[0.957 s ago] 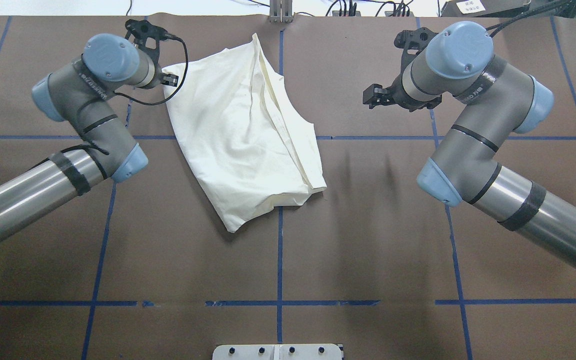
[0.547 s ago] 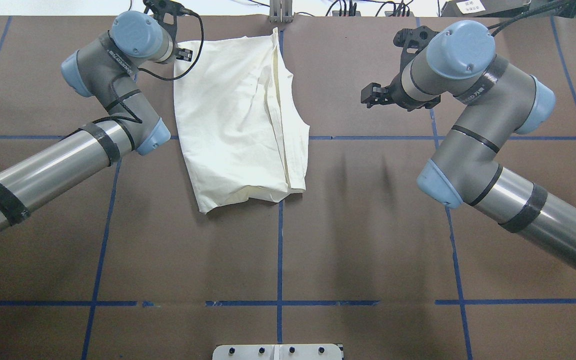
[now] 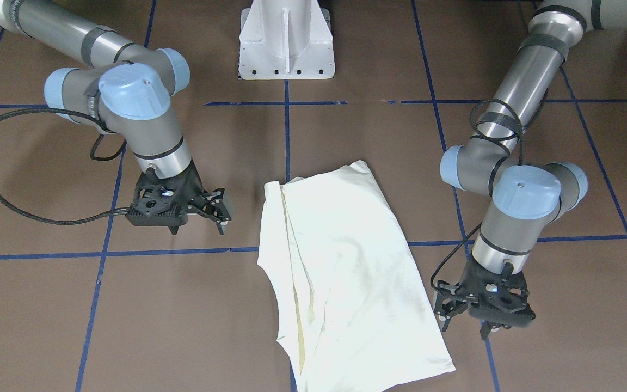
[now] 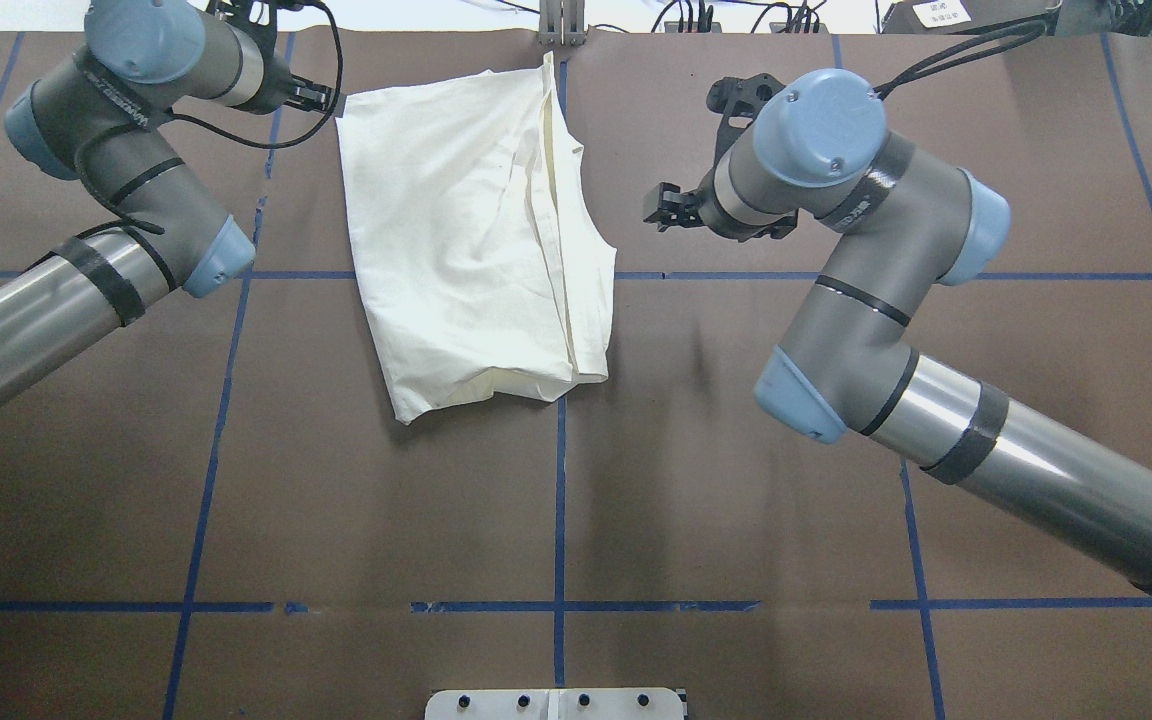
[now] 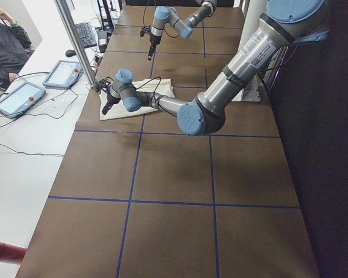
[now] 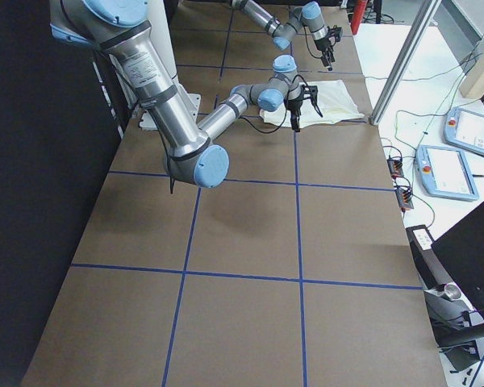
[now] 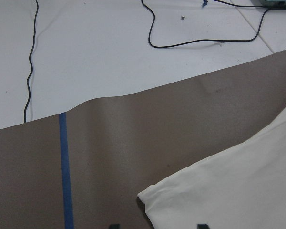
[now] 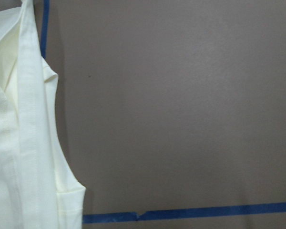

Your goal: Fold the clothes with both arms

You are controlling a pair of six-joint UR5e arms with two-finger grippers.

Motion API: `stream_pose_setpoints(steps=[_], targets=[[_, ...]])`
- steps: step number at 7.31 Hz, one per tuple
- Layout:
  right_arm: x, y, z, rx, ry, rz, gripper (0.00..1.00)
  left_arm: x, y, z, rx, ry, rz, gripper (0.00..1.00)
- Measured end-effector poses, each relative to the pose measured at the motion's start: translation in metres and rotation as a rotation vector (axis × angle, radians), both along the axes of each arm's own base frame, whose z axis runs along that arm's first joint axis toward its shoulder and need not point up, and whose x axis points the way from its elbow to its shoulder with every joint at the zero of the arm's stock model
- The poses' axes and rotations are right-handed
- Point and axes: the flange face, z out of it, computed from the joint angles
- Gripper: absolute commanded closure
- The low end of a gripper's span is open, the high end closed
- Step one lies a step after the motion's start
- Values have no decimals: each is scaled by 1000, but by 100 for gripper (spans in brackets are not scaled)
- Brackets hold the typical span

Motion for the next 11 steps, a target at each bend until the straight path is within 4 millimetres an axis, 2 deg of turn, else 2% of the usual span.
stream_pose_setpoints(steps=[2,3,5,7,9,11], targets=[[-52,35,-31,94,32,-6,15,-9,10,5,2,14,14,0],[-73,56,-41,177,74,-35,24,-10,11,6,2,16,15,0],[-103,93,-46,380,201,-122,33,-11,11,8,-4,19,13,0],[-134,135,-40,524,297,-194,43,-12,13,14,-13,16,10,0],[-148,158,-31,590,350,-242,57,-12,14,19,-18,12,11,0],[-149,161,-22,625,388,-271,66,-13,16,23,-23,9,12,0]])
